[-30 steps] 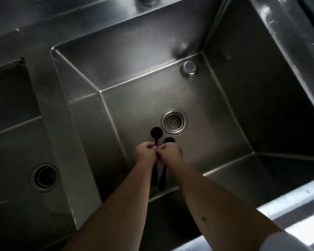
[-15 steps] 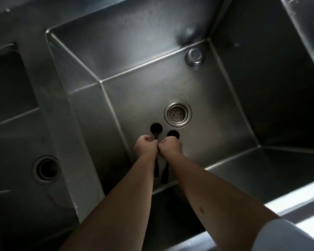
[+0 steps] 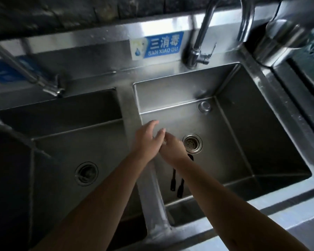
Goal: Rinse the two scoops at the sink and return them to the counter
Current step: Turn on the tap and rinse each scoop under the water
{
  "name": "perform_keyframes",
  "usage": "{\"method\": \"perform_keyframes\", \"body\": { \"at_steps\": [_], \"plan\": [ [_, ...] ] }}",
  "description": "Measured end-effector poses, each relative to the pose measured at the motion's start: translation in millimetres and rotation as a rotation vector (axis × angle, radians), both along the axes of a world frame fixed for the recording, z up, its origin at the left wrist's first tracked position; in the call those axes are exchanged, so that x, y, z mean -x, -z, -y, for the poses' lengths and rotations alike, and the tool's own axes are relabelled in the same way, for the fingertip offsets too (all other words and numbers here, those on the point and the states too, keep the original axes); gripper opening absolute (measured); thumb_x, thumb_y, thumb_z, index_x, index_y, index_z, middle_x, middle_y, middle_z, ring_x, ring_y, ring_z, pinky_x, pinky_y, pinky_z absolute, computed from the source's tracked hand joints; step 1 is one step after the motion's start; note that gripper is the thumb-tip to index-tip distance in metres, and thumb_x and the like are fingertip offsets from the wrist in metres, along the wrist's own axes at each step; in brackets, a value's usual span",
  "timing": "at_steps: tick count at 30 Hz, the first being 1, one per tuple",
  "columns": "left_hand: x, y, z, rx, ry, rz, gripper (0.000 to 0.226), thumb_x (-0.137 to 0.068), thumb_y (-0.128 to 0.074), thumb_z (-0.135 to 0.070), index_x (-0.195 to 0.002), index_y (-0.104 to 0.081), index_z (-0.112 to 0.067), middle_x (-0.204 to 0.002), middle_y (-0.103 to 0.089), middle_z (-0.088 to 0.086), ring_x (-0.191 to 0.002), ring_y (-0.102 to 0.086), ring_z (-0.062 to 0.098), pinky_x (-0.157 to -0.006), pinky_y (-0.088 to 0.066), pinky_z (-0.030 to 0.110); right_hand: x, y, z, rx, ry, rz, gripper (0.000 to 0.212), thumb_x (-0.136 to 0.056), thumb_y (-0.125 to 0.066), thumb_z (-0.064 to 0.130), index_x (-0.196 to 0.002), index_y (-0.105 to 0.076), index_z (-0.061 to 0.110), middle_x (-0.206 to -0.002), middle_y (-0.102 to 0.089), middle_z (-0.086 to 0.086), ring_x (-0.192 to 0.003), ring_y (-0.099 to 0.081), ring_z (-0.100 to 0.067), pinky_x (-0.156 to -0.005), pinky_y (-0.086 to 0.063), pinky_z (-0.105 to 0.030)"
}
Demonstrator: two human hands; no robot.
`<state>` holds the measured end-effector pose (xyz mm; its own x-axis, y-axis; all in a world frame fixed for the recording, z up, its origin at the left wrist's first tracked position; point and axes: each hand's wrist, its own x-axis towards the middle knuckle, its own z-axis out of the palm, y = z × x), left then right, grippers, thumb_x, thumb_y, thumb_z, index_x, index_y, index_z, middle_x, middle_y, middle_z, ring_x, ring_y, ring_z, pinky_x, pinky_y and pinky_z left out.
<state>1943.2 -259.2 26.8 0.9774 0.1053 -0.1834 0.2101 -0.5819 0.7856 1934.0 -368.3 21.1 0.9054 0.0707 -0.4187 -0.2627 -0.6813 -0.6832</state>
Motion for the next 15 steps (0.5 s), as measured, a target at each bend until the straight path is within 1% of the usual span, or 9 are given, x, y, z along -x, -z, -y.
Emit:
{"method": "perform_keyframes", "body": {
  "at_steps": [1,3,4,5,7,9,10,12,15],
  "plan": [
    [7.5,-8.9,-17.5,-0.040,0.002,0.021,0.040,-0.090,-0.058,-0.036,-0.126,-0.060,-0.018,-0.124,-0.066,0.010,-0.113,-0.061,0.027,-0.098,-0.048,0.037,3.9,-10.1,-15.5,0.010,-0.046,0.035,0.048,-0.080,-0.045,0.042,-0.122,-0.060,0.024,-0.115,-0.071,-0.015,-0.109,-0.062,-0.037,-0.075,-0.042,-0.033],
    [24.0,-22.1,-56.3,-0.138,-0.010,0.045,0.042,-0.090,-0.055,-0.041,-0.127,-0.058,-0.021,-0.125,-0.066,0.010,-0.114,-0.060,0.028,-0.097,-0.046,0.036,12.0,-22.4,-50.2,0.053,-0.195,0.078,0.040,-0.088,-0.051,0.033,-0.125,-0.058,0.019,-0.115,-0.069,-0.016,-0.106,-0.064,-0.038,-0.077,-0.046,-0.036],
    [32.6,-26.5,-76.8,-0.177,-0.013,0.042,0.046,-0.090,-0.053,-0.044,-0.129,-0.057,-0.021,-0.129,-0.064,0.009,-0.118,-0.058,0.028,-0.098,-0.044,0.036,16.9,-25.9,-68.2,0.073,-0.242,0.075,0.037,-0.089,-0.054,0.032,-0.124,-0.057,0.019,-0.114,-0.069,-0.013,-0.105,-0.065,-0.036,-0.080,-0.049,-0.037],
    [41.7,-29.7,-97.6,-0.209,-0.018,0.026,0.050,-0.089,-0.049,-0.048,-0.132,-0.054,-0.022,-0.134,-0.061,0.007,-0.121,-0.056,0.028,-0.099,-0.043,0.037,23.0,-28.8,-86.2,0.071,-0.264,0.059,0.036,-0.088,-0.057,0.036,-0.122,-0.056,0.022,-0.113,-0.069,-0.009,-0.105,-0.065,-0.031,-0.081,-0.052,-0.037],
    [60.0,-32.6,-137.9,-0.270,-0.043,-0.037,0.058,-0.087,-0.042,-0.057,-0.136,-0.048,-0.026,-0.140,-0.055,0.004,-0.125,-0.053,0.027,-0.099,-0.043,0.040,36.4,-33.7,-120.0,0.053,-0.288,0.060,0.043,-0.084,-0.059,0.045,-0.124,-0.054,0.030,-0.118,-0.067,-0.003,-0.109,-0.063,-0.024,-0.086,-0.052,-0.035],
    [77.8,-33.2,-174.5,-0.311,-0.080,-0.088,0.062,-0.086,-0.039,-0.062,-0.138,-0.043,-0.029,-0.143,-0.053,0.001,-0.126,-0.053,0.027,-0.097,-0.044,0.042,48.6,-37.8,-152.2,0.058,-0.351,0.107,0.055,-0.083,-0.058,0.048,-0.134,-0.048,0.028,-0.132,-0.062,-0.004,-0.120,-0.057,-0.025,-0.093,-0.045,-0.033],
    [85.7,-33.6,-191.5,-0.314,-0.097,-0.098,0.062,-0.086,-0.040,-0.062,-0.139,-0.041,-0.029,-0.143,-0.053,0.002,-0.125,-0.053,0.027,-0.096,-0.045,0.043,53.1,-40.6,-167.6,0.072,-0.384,0.124,0.061,-0.083,-0.057,0.048,-0.139,-0.045,0.026,-0.138,-0.059,-0.006,-0.125,-0.054,-0.026,-0.096,-0.043,-0.034],
    [96.7,-35.4,-219.4,-0.294,-0.122,-0.090,0.061,-0.086,-0.043,-0.058,-0.137,-0.042,-0.026,-0.139,-0.055,0.006,-0.124,-0.054,0.029,-0.095,-0.046,0.045,60.4,-45.2,-194.4,0.098,-0.426,0.142,0.066,-0.082,-0.056,0.047,-0.142,-0.042,0.024,-0.141,-0.056,-0.006,-0.128,-0.052,-0.027,-0.100,-0.044,-0.038],
    [106.2,-38.1,-251.6,-0.247,-0.131,-0.077,0.052,-0.087,-0.049,-0.051,-0.130,-0.048,-0.022,-0.131,-0.059,0.007,-0.119,-0.056,0.028,-0.094,-0.049,0.045,68.7,-46.9,-228.9,0.138,-0.460,0.177,0.060,-0.084,-0.055,0.041,-0.140,-0.043,0.026,-0.142,-0.055,-0.002,-0.126,-0.053,-0.025,-0.100,-0.047,-0.041]
  ]
}}
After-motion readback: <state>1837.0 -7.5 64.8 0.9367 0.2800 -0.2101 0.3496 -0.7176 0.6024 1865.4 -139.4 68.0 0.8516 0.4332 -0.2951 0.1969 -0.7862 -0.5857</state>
